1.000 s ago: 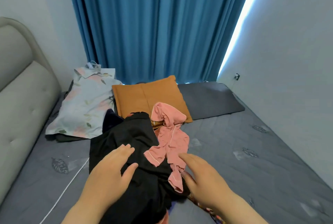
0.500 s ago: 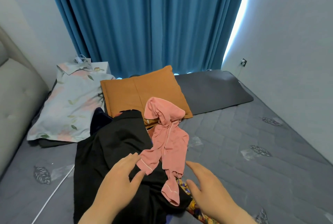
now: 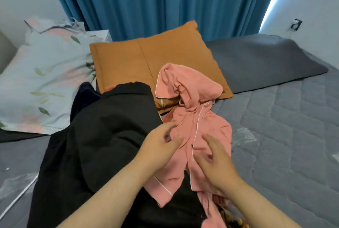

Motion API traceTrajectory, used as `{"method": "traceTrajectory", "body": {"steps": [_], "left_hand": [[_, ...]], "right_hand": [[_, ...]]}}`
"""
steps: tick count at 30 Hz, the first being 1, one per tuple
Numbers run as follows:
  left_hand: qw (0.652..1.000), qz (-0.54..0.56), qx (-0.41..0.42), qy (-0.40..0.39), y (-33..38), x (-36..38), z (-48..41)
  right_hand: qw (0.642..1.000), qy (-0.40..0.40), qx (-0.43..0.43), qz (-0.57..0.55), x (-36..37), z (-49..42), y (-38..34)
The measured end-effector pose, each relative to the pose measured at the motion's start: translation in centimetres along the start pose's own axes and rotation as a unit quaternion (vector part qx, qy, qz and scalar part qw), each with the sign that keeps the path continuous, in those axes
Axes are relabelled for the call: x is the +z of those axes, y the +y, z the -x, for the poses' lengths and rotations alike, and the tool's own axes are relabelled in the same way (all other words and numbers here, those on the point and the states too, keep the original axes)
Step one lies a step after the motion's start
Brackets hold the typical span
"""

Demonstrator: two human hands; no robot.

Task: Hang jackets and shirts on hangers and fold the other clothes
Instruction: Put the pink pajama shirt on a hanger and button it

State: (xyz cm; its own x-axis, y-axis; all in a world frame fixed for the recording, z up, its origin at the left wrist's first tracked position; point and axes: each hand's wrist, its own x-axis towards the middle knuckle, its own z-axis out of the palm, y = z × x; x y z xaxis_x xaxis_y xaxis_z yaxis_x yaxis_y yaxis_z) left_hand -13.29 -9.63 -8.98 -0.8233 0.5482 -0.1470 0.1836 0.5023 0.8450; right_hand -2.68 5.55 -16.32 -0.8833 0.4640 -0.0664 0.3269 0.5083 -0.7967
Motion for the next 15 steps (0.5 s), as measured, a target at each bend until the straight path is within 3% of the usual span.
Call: {"method": "traceTrajectory", "body": {"steps": [3,6,8,15], "left_hand": [[0.996,-0.080,0.010,-0.039,-3.5,2.8,-6.4],[0.995,0.005,-0.054,-0.079,-5.9,4.5,-11.3],[0.994,0.074,-0.071,-0.043,-8.1,5.4,-13.1],[0.987,0.097,-0.111,0.067,-11.9,7.2,-16.3]], "right_hand": [[0.998,0.046,0.045,-0.018,3.3,-5.6,3.8],[0.999,0.021,0.038,0.021,6.6,-7.3,7.3],[0.997,0.048,0.022,0.064,7.8,-7.3,8.9],[0.987,0.102,0.025,0.123,9.3,-7.8,10.3]]}}
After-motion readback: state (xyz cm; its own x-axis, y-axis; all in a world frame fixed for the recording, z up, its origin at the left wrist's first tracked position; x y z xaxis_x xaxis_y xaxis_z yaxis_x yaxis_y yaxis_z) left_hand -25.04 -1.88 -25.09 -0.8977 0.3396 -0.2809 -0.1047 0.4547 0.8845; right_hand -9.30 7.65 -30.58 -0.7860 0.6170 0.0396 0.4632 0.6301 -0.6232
